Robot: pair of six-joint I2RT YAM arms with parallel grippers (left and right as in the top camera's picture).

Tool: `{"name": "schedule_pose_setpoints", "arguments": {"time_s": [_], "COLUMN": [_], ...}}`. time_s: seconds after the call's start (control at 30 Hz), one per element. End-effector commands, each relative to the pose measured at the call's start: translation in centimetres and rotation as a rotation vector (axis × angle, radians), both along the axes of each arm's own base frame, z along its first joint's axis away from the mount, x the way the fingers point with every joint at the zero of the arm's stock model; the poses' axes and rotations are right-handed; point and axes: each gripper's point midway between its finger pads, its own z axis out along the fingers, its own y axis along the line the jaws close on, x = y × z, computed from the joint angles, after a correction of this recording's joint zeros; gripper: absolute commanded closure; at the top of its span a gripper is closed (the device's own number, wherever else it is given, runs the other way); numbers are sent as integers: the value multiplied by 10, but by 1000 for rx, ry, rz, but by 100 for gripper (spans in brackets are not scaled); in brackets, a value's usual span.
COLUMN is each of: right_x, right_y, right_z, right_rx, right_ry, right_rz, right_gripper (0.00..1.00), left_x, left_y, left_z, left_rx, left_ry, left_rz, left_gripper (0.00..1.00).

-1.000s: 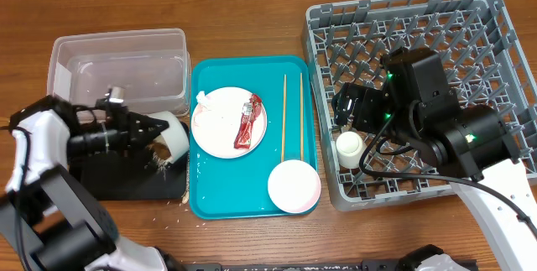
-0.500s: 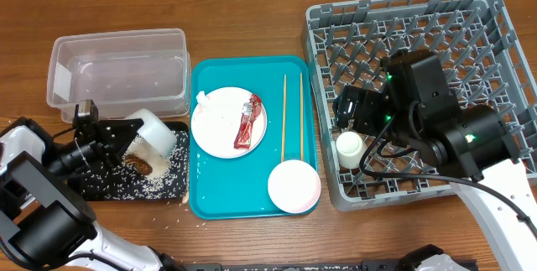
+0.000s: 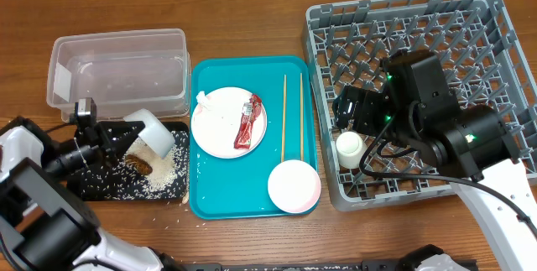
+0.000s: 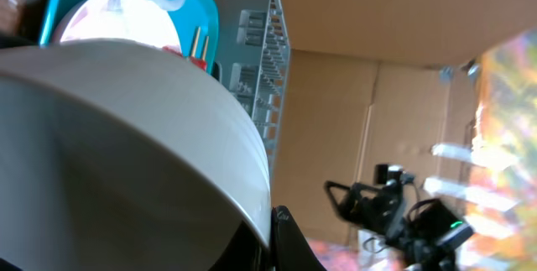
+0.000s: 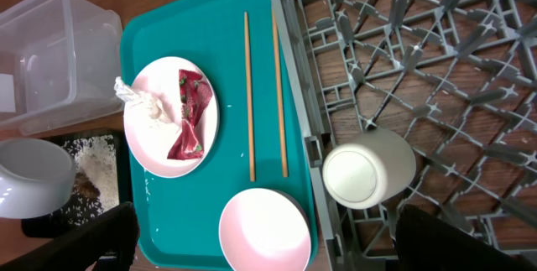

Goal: Sort waste into correct bins and load items into the dishwasher
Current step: 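Tip the bowl over the black tray with the left gripper to empty rice, then set the emptied bowl back on the teal tray with the left gripper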

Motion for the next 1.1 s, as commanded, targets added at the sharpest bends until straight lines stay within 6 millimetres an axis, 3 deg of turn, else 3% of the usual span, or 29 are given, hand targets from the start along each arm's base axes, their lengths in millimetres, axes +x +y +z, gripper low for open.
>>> {"name": "schedule_pose_setpoints", "arguments": {"time_s": [0.0,0.03,0.1,0.2,0.3,0.37,0.4,0.47,0.5,0.63,0.73,0.83,1.0,1.07], "right_x": [3,3,3,3,3,3,3,3,3,3,3,1,1,1], "right_y": [1,2,1,1,1,1,1,1,1,1,1,1,1,0], "right_z": [4,4,4,4,4,4,4,4,4,4,4,3,3,2], "right_rx": [10,12,12,12,11,11,10,10,10,10,11,7,7,7], "right_ry": [-13,-16,-15,-15,-15,-13,-12,-13,-13,-12,-13,-6,-6,-5], "right_rz": [-1,-1,-1,-1,-1,-1,-1,-1,-1,-1,-1,-1,-1,-1], "right_gripper": [1,1,1,1,1,1,1,0,0,0,0,0,0,0], "left_x": [6,5,-1,-7,-18,-24,-27,-46,-59,-79,-89,-95,-95,-93], "left_y": [15,12,-6,-22,-46,-60,-63,-75,-94,-125,-162,-181,-191,-190], "left_z": [-7,-6,17,34,58,60,54,27,21,-7,-45,-80,-103,-101], "left_rx": [126,82,54,71,176,298,374,718,852,1136,1237,1316,1340,1346], "left_ry": [65,119,8,-51,-139,-116,-67,120,147,259,238,283,343,344], "left_rz": [39,49,4,-39,-112,-173,-193,-267,-341,-388,-456,-472,-515,-510], "left_gripper": [96,96,96,96,96,96,96,96,96,92,90,94,92,89]}}
